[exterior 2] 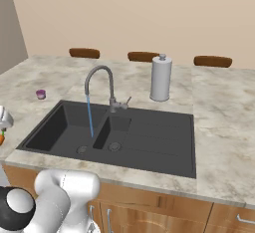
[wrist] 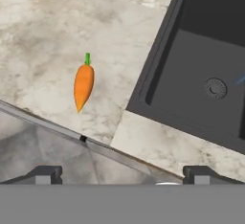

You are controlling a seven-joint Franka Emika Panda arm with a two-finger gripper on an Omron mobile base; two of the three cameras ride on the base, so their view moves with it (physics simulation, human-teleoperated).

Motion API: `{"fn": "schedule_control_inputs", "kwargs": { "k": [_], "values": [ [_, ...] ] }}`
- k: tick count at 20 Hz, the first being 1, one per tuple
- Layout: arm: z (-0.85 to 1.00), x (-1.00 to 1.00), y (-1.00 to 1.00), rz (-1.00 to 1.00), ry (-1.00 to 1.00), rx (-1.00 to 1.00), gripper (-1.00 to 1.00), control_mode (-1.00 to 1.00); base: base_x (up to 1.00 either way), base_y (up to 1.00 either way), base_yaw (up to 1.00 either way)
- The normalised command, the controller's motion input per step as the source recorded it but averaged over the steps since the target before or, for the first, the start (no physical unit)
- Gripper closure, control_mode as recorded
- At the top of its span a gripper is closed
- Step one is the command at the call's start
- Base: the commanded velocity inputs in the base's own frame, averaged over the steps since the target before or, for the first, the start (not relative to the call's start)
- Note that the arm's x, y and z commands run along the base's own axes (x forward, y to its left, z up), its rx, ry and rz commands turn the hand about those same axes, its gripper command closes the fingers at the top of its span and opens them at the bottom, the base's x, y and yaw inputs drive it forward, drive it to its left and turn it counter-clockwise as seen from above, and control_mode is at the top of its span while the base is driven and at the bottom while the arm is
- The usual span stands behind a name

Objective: Turn on the sink faucet. Then move the carrot from the counter to the sink. Turn off the sink. Move the vegetable from the sink to the pot next to the stove. Finally move the pot to the front left burner.

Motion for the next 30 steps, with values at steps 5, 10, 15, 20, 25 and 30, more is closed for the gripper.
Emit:
{"fn": "schedule_control_inputs", "kwargs": {
  "k": [5, 10, 15, 20, 25, 30],
  "values": [
    [-0.11, 0.01, 0.44, -0.09, 0.06, 0.0, -1.0, -1.0, 0.0, 0.0, 0.0],
    [-0.15, 0.05, 0.37, -0.1, 0.07, 0.0, -1.0, -1.0, 0.0, 0.0, 0.0],
    [-0.31, 0.1, 0.08, -0.06, 0.02, 0.0, -1.0, -1.0, 0.0, 0.0, 0.0],
    [-0.29, 0.11, 0.05, -0.04, 0.02, 0.0, -1.0, -1.0, 0.0, 0.0, 0.0],
    [-0.25, 0.18, 0.18, -0.02, 0.04, 0.0, -1.0, -1.0, 0.0, 0.0, 0.0],
    [-0.26, 0.23, 0.23, -0.02, 0.06, 0.0, -1.0, -1.0, 0.0, 0.0, 0.0]
  ]
}}
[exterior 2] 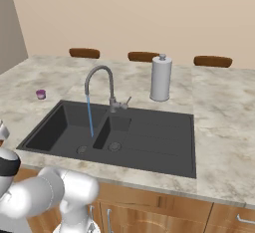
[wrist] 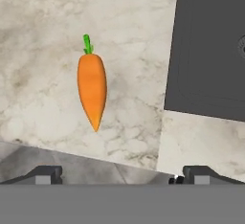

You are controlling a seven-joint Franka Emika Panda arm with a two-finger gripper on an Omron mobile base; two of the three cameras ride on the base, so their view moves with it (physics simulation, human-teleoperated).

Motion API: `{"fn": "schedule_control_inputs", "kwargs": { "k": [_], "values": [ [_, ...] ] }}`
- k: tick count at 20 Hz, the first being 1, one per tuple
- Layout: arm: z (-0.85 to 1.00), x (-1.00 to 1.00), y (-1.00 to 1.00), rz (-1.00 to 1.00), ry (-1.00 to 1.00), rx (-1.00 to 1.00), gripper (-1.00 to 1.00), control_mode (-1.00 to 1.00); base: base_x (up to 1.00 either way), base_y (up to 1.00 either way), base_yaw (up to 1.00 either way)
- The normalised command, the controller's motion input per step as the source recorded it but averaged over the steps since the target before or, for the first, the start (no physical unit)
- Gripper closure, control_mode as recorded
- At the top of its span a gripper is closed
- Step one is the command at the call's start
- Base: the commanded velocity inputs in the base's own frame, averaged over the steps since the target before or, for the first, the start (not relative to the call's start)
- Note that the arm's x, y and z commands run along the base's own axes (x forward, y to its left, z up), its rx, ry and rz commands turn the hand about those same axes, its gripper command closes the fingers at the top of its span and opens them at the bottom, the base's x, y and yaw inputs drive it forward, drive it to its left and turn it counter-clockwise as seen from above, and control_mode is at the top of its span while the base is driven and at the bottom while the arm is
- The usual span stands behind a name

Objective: Turn on the sink faucet. Then move the carrot from the counter to the sink. Turn off the sink. Move the vegetable from the sink to the pot next to the stove. Finally move the pot to the front left burner.

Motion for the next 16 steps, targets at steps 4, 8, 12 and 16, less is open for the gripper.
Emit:
{"fn": "schedule_control_inputs", "kwargs": {
  "k": [4, 8, 12, 16],
  "values": [
    [-0.24, 0.26, 0.23, -0.01, 0.07, 0.0, -1.0, -1.0, 0.0, 0.0, 0.0],
    [-0.23, 0.25, 0.2, -0.01, 0.08, 0.0, -1.0, -1.0, 0.0, 0.0, 0.0],
    [-0.24, 0.27, 0.2, -0.01, 0.08, -0.01, -1.0, -1.0, 0.0, 0.0, 0.0],
    [-0.31, 0.25, 0.15, -0.01, 0.05, -0.02, -1.0, -1.0, 0.0, 0.0, 0.0]
  ]
}}
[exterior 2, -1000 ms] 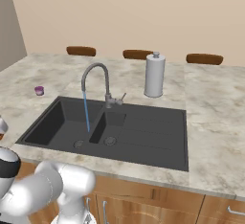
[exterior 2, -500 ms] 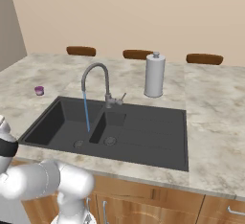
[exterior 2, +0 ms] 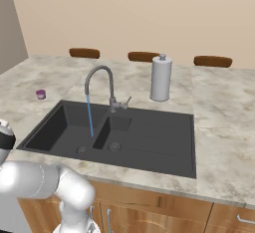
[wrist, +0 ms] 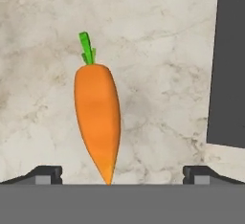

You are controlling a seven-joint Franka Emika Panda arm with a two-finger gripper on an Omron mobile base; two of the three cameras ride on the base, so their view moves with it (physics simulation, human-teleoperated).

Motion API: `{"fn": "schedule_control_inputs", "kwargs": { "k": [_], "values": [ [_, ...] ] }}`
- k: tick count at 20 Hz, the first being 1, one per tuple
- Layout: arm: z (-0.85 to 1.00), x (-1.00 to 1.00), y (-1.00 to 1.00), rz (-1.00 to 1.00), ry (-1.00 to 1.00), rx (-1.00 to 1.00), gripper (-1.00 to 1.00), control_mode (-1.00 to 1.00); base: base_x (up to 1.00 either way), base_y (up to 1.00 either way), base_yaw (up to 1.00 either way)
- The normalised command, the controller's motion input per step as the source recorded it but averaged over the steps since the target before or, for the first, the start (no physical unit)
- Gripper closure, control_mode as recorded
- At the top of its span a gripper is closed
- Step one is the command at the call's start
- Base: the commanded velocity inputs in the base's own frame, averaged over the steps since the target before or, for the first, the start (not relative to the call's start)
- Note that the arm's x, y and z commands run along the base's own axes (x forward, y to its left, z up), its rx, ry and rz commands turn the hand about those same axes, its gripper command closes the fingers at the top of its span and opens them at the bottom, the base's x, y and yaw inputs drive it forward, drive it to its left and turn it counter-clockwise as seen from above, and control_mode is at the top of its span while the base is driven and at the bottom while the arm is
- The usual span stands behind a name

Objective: Turn on the sink faucet. Then move the carrot from the counter to the sink. Turn off the sink. Move the vegetable from the sink to the pot next to the stove. Finally move the pot to the front left burner.

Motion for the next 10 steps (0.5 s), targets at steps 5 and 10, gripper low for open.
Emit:
{"fn": "schedule_control_inputs", "kwargs": {
  "k": [5, 10],
  "values": [
    [-0.25, 0.25, 0.17, -0.01, 0.05, -0.01, -1.0, -1.0, 0.0, 0.0, 0.0],
    [-0.3, 0.21, 0.3, 0.0, 0.05, -0.02, -1.0, -1.0, 0.0, 0.0, 0.0]
  ]
}}
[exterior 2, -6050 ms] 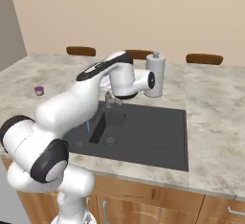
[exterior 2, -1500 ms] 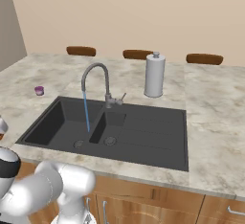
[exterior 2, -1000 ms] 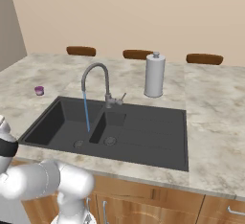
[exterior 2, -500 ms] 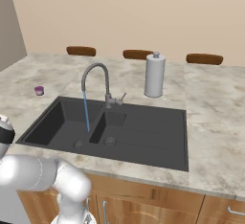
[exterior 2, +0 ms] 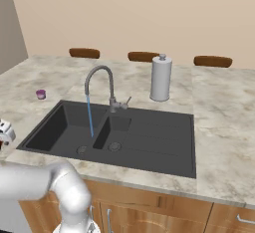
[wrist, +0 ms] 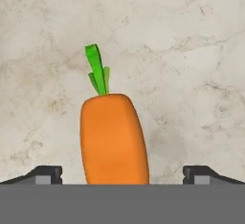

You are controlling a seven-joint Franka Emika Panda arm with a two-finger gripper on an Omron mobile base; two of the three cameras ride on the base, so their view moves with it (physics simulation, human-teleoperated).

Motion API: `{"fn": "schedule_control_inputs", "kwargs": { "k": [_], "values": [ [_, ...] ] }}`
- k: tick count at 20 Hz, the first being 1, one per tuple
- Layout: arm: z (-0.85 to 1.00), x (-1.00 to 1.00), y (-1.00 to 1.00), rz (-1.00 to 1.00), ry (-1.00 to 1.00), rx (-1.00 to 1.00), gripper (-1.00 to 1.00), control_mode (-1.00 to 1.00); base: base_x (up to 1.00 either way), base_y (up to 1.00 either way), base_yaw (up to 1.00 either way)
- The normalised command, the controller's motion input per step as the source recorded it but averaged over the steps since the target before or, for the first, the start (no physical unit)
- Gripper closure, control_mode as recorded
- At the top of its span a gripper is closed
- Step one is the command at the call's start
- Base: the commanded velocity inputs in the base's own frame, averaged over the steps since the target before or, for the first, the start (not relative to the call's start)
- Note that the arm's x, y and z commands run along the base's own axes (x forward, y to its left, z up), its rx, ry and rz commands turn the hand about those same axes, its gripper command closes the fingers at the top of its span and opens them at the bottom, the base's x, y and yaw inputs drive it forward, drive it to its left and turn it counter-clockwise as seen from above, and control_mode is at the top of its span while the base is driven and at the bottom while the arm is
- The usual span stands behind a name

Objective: Turn on the sink faucet. Then move the carrot from the counter to the sink. Turn off the sink. Move the vegetable from the sink to the pot next to the stove. Finally move the pot to the front left burner.

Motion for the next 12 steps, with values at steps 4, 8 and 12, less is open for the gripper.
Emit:
{"fn": "schedule_control_inputs", "kwargs": {
  "k": [4, 8, 12],
  "values": [
    [-0.37, 0.05, 0.22, 0.0, 0.03, -0.02, -1.0, -1.0, 0.0, 0.0, 0.0],
    [-0.41, 0.09, 0.17, 0.0, 0.0, -0.01, 1.0, -1.0, 0.0, 0.0, 0.0],
    [-0.1, 0.01, -0.2, 0.0, 0.0, 0.02, 1.0, -1.0, 0.0, 0.0, 0.0]
  ]
}}
